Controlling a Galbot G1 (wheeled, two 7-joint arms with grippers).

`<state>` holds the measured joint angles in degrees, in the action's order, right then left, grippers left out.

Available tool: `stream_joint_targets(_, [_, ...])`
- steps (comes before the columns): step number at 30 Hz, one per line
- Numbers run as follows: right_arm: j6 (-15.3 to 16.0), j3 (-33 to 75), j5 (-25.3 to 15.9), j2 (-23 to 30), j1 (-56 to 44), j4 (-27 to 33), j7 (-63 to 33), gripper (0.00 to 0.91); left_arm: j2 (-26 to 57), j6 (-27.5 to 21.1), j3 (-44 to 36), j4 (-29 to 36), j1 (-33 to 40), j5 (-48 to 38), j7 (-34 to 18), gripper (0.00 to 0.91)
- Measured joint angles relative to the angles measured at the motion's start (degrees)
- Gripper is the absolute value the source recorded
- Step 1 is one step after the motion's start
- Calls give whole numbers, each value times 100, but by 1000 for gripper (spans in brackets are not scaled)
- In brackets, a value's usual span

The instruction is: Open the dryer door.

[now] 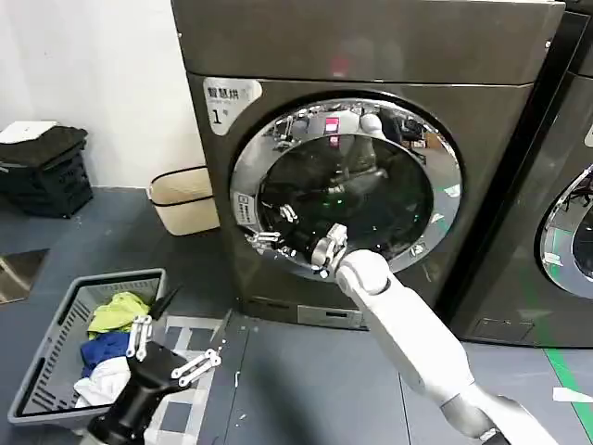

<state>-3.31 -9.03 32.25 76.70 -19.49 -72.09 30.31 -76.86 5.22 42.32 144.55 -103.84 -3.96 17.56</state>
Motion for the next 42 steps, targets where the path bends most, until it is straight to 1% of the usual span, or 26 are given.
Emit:
stream_joint_targets(7, [-265, -108, 127, -31, 55, 59, 376, 907, -6, 1, 22, 3, -16, 0, 23, 907])
stream_joint_targets(11, [-323, -156, 184, -99, 61, 47, 528, 907, -6, 3, 35, 3, -13, -1, 23, 907])
stream_joint_targets(13, [-446, -195, 325, -141, 79, 49, 610, 907, -7, 3, 38, -2, -10, -1, 23, 907])
stream_joint_targets(15, [-633, -245, 507, -188, 106, 77, 752, 907, -4, 4, 45, -24, -3, -3, 24, 907])
stream_joint_targets(17, [-864, -282, 759, -247, 136, 141, 1045, 907, 4, 4, 54, -54, 13, -7, 24, 907])
stream_joint_targets(18, [-893, -286, 792, -284, 142, 155, 1229, 907, 15, 5, 62, -84, 30, -13, 24, 907])
stream_joint_targets(25, [-971, -280, 1045, -621, 81, 66, 2472, 907, 172, -33, 154, -283, 181, -162, 35, 907])
stream_joint_targets(28, [-1010, -249, 1157, -772, 27, -21, 2817, 907, 264, -68, 169, -401, 284, -246, 52, 907])
stream_joint_targets(36, [-880, -106, 1446, -1130, -117, -323, 3844, 907, 522, -235, 145, -661, 701, -591, 45, 907])
stream_joint_targets(42, [-681, -14, 1706, -1430, -270, -636, 4461, 907, 864, -229, 157, -915, 1063, -953, 78, 907])
